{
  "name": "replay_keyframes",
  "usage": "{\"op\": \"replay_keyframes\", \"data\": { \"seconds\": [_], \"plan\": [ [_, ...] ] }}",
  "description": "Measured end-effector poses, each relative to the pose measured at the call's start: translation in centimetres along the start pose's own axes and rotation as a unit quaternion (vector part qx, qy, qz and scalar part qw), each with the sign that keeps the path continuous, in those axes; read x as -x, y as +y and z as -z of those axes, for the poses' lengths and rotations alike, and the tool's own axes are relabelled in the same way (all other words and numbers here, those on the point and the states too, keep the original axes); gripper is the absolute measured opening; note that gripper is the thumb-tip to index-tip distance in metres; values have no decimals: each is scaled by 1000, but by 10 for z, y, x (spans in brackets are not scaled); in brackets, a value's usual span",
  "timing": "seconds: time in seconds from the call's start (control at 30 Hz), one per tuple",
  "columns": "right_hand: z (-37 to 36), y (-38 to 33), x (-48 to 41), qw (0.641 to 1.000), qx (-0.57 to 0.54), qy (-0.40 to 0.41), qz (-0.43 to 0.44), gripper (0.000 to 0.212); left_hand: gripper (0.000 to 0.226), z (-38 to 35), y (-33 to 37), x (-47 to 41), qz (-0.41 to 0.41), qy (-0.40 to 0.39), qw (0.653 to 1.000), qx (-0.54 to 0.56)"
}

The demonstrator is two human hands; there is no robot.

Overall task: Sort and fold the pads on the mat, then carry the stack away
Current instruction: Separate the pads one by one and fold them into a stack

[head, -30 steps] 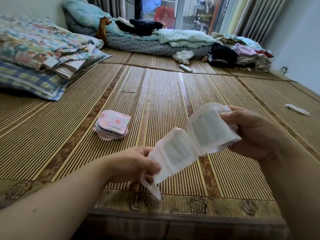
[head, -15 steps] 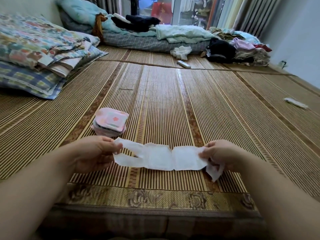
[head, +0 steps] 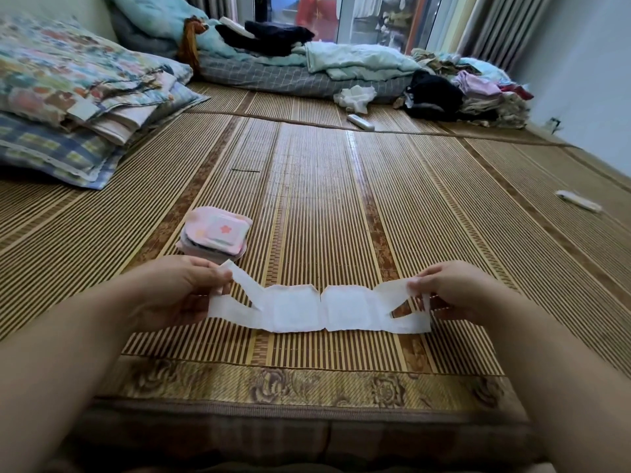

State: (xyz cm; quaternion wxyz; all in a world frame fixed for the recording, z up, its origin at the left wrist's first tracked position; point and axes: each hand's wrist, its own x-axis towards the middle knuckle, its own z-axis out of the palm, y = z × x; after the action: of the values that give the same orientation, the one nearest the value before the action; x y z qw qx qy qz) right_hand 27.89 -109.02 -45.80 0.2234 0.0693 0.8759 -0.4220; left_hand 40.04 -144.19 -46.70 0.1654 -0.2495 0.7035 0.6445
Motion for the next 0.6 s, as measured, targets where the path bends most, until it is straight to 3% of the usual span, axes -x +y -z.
{"op": "replay_keyframes", "data": {
  "seconds": [0.13, 0.27, 0.53, 0.6],
  "plan": [
    [-13, -15, 7, 999, 3, -10, 37, 8, 17, -14, 6, 3, -78, 60, 991, -95],
    [-46, -32, 12, 997, -15, -27, 77, 13, 15, -33, 14, 2, -184, 137, 955, -188],
    [-85, -46, 14, 994, -43, -82, 55, 15, 16, -56, 19, -1, -197, 131, 953, -189],
    [-85, -45, 12, 995, -4, -78, 67, 14, 15, -57, 19, -2, -195, 127, 952, -199]
  ]
}}
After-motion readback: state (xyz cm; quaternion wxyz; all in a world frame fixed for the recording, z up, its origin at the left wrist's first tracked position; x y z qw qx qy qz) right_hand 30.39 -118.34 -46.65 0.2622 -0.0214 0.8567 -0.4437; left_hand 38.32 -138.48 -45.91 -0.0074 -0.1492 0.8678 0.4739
